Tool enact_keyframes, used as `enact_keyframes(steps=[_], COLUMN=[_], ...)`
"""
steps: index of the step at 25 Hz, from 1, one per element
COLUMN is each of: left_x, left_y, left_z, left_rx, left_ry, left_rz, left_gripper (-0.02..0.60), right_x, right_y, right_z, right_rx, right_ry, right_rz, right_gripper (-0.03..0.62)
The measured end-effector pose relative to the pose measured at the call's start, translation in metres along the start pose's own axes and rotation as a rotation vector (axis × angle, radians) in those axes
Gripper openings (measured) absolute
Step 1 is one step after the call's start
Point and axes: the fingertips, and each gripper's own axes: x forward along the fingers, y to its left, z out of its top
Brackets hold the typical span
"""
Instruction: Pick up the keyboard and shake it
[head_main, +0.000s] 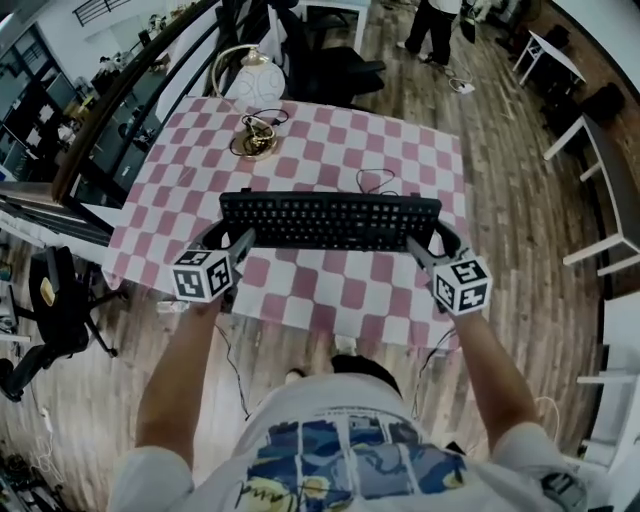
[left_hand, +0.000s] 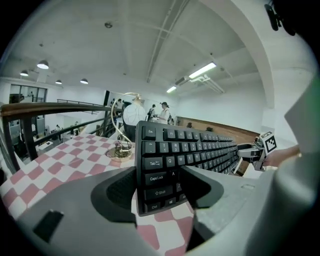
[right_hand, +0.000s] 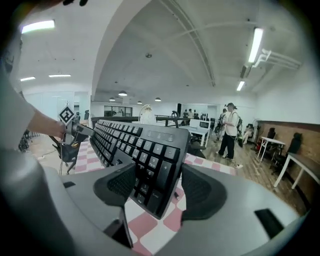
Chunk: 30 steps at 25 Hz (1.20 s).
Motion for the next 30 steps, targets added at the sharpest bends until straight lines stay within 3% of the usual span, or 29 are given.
enact_keyframes(steps=[9, 17, 30], left_x=[-0.04, -0.076, -0.12], left_y=[-0.007, -0.014, -0.011], left_z=[0.055, 0.089, 0.119], left_rx=[0.071, 0.126, 0.178], left_ry=[-0.13, -0.221, -0.321], left_rz=[-0.036, -0.054, -0.043], left_gripper=[0.272, 0.27, 0.268], right_x=[-0.043, -0.082, -0.115], right_y=[0.018, 0.04, 0.072], right_z=[0.06, 0.114, 0.148], right_rx=[-0.083, -0.23, -0.337], right_ry=[-0.12, -0.213, -0.268], right_rz=[-0.074, -0.157, -0.248], right_gripper=[0.281, 0.28, 0.25])
